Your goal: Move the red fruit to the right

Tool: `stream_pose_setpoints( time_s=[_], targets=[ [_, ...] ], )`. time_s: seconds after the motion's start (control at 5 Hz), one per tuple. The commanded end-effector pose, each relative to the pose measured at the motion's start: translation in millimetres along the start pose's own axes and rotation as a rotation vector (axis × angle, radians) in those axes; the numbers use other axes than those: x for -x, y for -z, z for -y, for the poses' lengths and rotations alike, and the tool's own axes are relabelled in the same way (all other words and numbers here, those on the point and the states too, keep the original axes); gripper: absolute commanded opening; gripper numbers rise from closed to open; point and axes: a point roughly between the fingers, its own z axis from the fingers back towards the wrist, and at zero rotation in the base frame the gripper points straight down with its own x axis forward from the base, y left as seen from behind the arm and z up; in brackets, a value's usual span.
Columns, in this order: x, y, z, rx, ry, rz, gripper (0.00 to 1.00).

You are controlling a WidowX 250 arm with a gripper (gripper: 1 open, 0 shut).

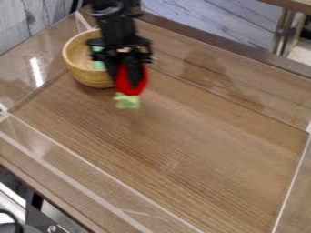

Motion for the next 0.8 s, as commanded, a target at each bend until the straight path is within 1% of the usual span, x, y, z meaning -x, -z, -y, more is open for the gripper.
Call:
stream_pose_setpoints(
  time_s=[0.0,0.2,0.4,0.6],
  targets=[
    [-14.9,-11.3,35.8,-0.007,0.111,0.063,0.00],
    [-20.0,-0.4,66.8,-0.001,0.200,0.050,0.00],
    [-24.1,13.0,83.8,-0.003,0.259,0.041,0.00],
    [-35.5,29.5,82.6,-0.015,0.295,0.035,0.00]
  ],
)
